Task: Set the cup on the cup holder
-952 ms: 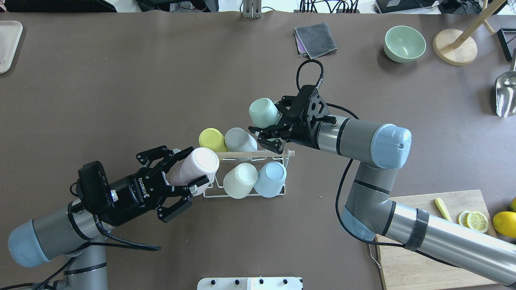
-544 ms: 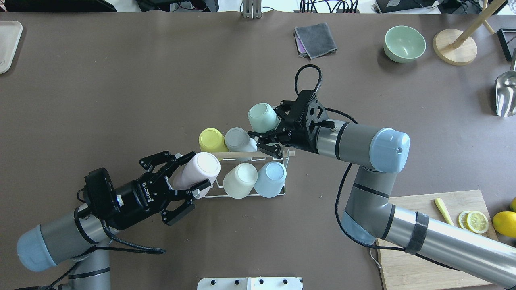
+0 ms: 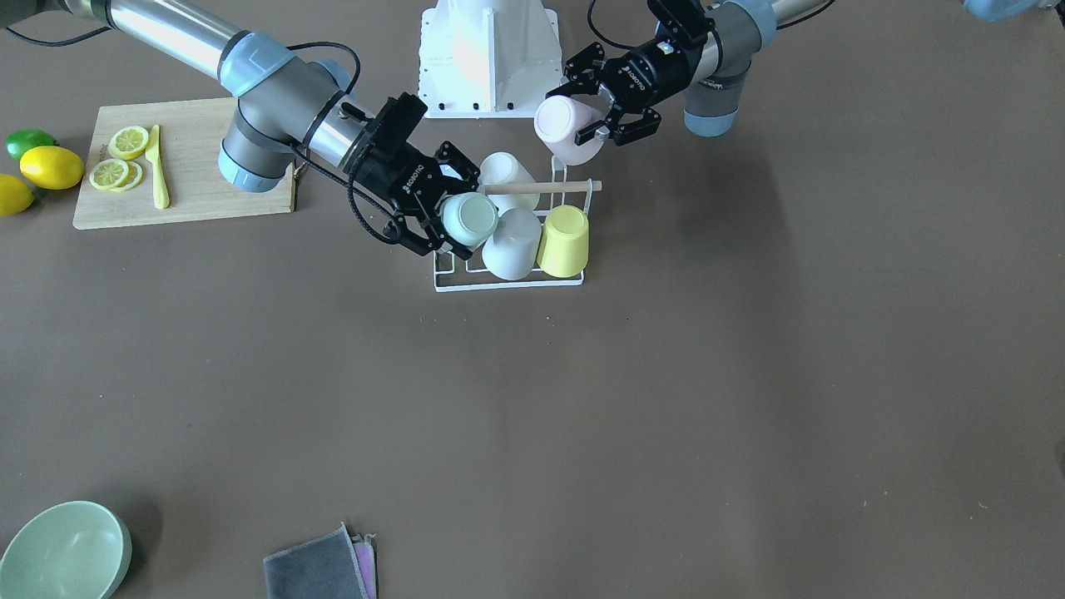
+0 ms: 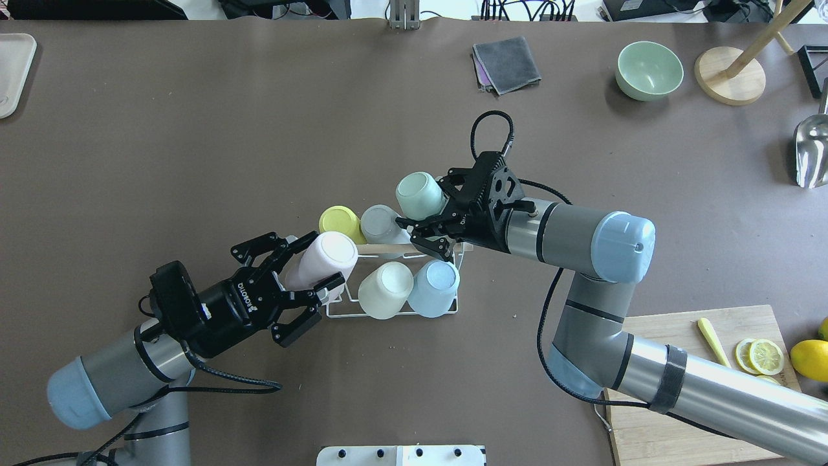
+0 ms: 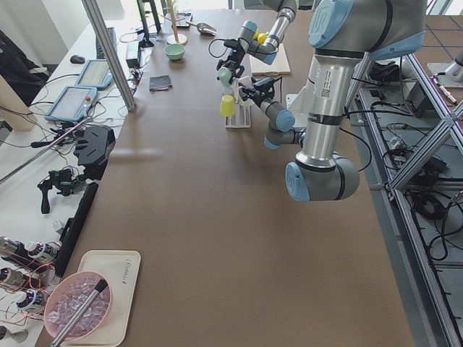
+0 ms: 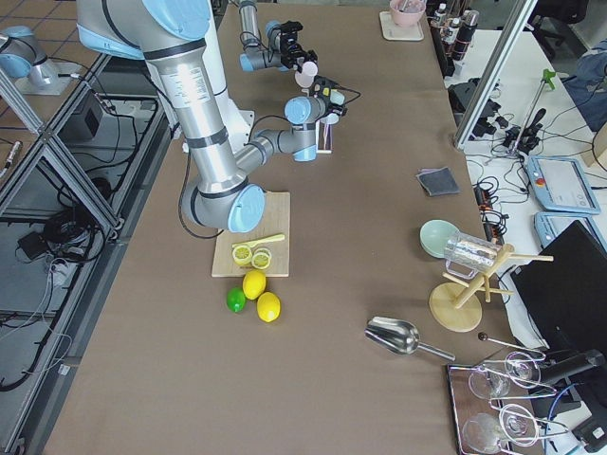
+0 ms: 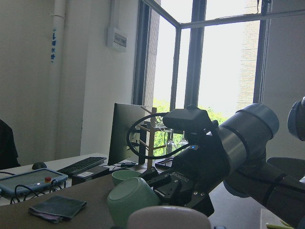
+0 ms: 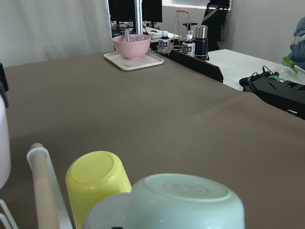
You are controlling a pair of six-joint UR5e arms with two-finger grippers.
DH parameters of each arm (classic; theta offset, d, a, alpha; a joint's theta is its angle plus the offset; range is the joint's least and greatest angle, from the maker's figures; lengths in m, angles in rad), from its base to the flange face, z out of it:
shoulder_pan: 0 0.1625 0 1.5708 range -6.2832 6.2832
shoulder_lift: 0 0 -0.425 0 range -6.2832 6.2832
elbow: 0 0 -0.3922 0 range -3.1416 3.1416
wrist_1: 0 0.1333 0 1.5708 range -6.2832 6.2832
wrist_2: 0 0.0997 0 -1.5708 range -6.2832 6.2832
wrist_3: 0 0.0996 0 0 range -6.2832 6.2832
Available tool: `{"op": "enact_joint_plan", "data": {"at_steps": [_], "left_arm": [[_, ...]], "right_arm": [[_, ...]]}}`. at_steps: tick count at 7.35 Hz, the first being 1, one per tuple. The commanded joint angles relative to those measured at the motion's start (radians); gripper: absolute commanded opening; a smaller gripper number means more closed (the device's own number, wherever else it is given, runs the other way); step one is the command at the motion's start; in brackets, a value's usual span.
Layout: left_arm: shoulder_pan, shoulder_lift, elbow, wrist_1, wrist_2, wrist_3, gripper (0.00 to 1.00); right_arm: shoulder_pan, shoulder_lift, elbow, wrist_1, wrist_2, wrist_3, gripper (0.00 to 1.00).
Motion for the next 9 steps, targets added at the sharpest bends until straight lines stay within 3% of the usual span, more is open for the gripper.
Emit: {"op": "enact_joint_plan", "data": {"at_steps": [1, 2, 9], "left_arm": [[-0.006, -0.031, 0.021, 0.007, 0.002, 0.000, 0.00], [-0.008, -0.033, 0.032, 0.002, 0.000, 0.000, 0.00], [-0.003, -0.030, 0.086, -0.044, 0.000, 0.000, 0.00]], "right_arm": [[-0.001, 0.002, 0.004, 0.000, 0.000, 0.008, 0.62], [-0.001, 0.002, 0.007, 0.000, 0.000, 0.008, 1.00], [0.001, -0.001, 0.010, 0.000, 0.002, 0.013, 1.00]]}}
